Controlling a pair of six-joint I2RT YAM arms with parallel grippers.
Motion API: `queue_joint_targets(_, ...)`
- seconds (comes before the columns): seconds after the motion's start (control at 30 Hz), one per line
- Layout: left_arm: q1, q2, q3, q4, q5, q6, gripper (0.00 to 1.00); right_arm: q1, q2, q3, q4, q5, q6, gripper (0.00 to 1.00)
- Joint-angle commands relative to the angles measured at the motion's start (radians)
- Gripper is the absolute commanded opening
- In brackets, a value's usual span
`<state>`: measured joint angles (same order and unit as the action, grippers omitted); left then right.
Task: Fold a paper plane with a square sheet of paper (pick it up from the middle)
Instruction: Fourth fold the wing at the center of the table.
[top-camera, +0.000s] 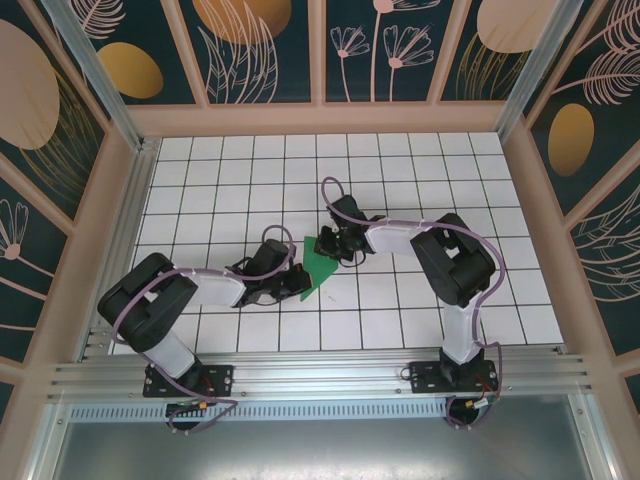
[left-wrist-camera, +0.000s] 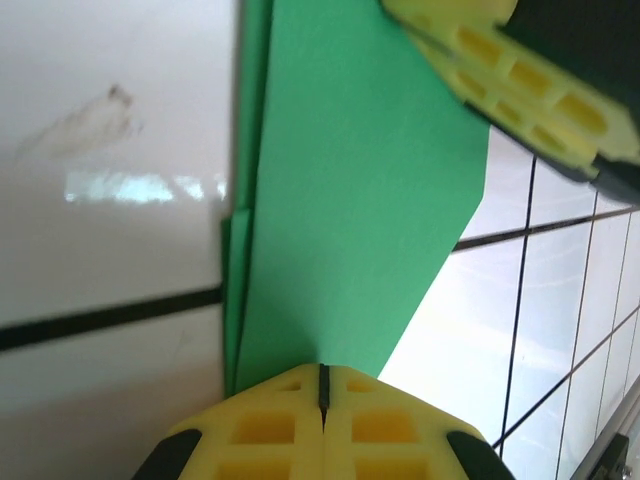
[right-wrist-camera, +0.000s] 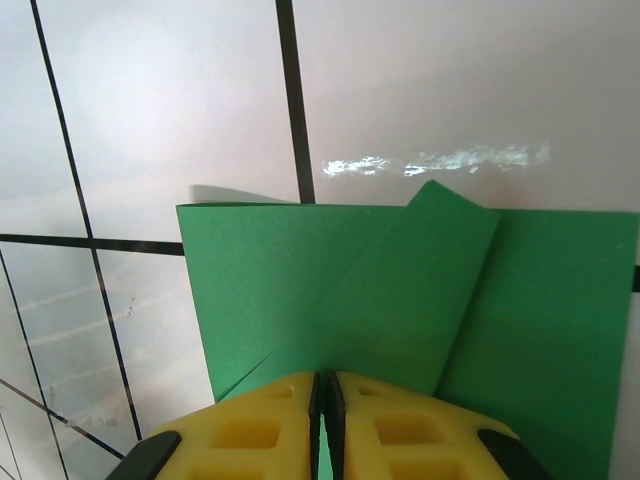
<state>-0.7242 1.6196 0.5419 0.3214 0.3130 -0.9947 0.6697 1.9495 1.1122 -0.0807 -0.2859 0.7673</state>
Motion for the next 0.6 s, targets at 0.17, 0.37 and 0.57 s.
queue_joint_targets(0.17,-0.057,-0.063,-0.105,-0.301,0.049,0.025,0.04,-0.001,0.07,-0.015,-0.093,0.068,0.013,0.16)
queue_joint_targets(0.37,-0.057,-0.128,-0.054,-0.417,0.032,0.064,0.05,-0.002,0.067,-0.022,-0.087,0.071,0.014,0.16)
queue_joint_targets(0.57,-0.055,-0.194,0.059,-0.337,-0.003,0.053,0.07,-0.002,0.065,-0.022,-0.081,0.072,0.016,0.16)
